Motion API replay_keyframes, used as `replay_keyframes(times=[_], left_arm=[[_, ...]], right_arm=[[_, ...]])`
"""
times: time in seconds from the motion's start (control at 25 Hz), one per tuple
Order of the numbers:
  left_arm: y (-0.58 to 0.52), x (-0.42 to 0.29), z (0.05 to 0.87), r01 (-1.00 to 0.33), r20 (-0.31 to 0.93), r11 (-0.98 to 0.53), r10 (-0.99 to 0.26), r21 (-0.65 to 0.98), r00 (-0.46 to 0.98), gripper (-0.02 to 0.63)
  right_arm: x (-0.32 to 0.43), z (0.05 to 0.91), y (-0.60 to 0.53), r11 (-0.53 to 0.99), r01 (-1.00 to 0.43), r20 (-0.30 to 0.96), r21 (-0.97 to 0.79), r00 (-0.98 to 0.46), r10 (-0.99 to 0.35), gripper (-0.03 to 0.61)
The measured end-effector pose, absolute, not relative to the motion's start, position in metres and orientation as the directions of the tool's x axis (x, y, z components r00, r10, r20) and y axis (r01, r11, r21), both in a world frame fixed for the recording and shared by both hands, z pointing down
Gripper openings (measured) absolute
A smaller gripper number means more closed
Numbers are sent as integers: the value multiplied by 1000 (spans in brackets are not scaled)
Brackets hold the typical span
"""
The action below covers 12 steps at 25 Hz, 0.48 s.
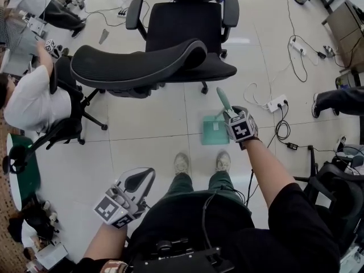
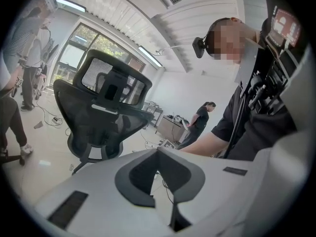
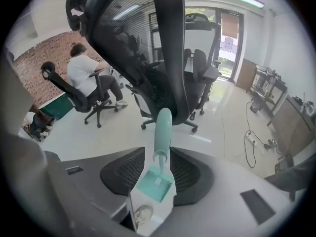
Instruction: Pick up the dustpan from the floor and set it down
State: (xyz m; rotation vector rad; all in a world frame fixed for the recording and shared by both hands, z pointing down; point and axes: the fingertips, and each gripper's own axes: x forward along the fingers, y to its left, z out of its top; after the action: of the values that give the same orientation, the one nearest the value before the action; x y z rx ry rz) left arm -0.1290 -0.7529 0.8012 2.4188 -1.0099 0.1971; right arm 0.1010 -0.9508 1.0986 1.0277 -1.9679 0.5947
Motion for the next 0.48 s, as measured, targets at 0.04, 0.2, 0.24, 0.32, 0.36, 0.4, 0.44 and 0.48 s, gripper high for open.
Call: replay_keyframes(times=[0.04,0.2,0.24,0.32,0.36,0.4,0.44,0.48], left_arm=[[-753,-123,793,-695,311,-601,-625,394,716,15],[-747,-88,748,-686,277,-626,-630,371,725,15],[-744,-77,733,-685,263,-632,-635,363,726,15],[-739,-55,700,-688,234,-637,-651,347,722,15],[-736,-44,682,-694,219,-635,-664,341,715,15],[-733,-34,665,-702,203,-628,-679,337,705,15],[-728,-26,650,-711,186,-618,-697,336,693,15],[-722,-19,638,-720,167,-606,-714,337,680,15]], right_arm=[[106,1085,-945,556,-830,827,-40,-340,-448,172],[127,1013,-912,577,-811,776,-97,-425,-466,172],[132,990,-903,592,-798,753,-113,-458,-473,164],[143,933,-887,630,-764,701,-139,-525,-482,142],[149,902,-879,648,-746,672,-154,-560,-485,105],[155,870,-870,666,-725,638,-175,-598,-484,62],[161,840,-860,683,-703,600,-200,-639,-481,17],[166,813,-850,700,-678,561,-224,-677,-476,15]])
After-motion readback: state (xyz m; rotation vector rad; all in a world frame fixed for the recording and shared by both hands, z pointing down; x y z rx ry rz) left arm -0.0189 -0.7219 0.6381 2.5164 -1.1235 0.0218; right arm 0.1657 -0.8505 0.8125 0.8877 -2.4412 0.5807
